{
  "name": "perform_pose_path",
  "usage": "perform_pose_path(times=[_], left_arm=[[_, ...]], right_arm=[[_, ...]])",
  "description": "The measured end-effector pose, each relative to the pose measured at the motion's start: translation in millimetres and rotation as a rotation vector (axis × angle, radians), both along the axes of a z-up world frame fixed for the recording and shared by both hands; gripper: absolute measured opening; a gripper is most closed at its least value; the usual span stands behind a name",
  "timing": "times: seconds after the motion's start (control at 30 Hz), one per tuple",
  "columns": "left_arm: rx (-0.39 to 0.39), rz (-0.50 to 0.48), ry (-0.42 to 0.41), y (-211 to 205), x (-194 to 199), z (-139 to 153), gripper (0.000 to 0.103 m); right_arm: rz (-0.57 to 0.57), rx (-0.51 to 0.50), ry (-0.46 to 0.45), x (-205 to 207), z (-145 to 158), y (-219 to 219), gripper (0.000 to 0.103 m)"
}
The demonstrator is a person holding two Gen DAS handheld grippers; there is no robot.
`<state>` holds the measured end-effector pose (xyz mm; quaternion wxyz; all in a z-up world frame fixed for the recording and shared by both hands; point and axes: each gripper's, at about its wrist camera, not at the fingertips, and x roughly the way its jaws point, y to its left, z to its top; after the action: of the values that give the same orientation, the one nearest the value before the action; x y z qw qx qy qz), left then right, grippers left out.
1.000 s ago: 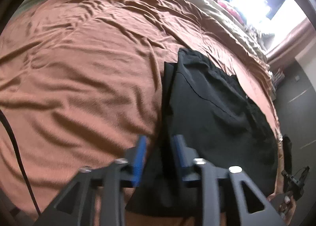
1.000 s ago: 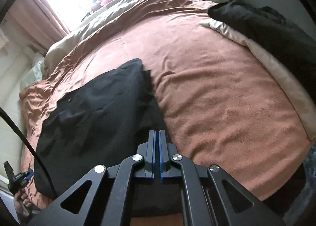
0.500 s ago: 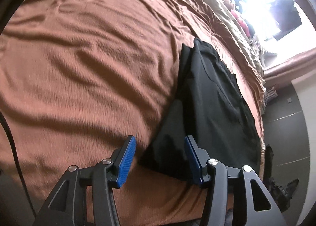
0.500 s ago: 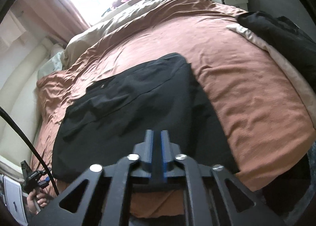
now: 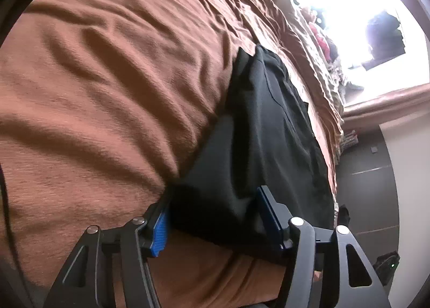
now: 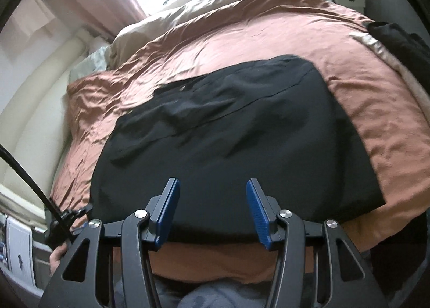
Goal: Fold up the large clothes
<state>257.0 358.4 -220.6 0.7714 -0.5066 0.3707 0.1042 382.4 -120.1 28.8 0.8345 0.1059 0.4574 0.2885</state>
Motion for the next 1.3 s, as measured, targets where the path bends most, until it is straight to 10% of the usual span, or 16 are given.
perform_pose_path(times=[0.37, 1.0, 1.3], left_arm=[[0.042, 0.007, -0.074, -5.5, -5.1, 21.2, 0.017], [0.019, 0.055, -0.074, -9.9, -10.3, 20.8, 0.016], [0.003, 0.112, -0.061, -13.0, -13.6, 17.4, 0.016]], right_arm=[[0.139, -0.125, 0.052, 8.4, -31.6, 84.8, 0.023], [0.249, -0.402, 0.033, 55.1, -92.5, 199.6, 0.019], [0.167, -0.382, 0.019, 123.6, -98.7, 231.7, 0.013]])
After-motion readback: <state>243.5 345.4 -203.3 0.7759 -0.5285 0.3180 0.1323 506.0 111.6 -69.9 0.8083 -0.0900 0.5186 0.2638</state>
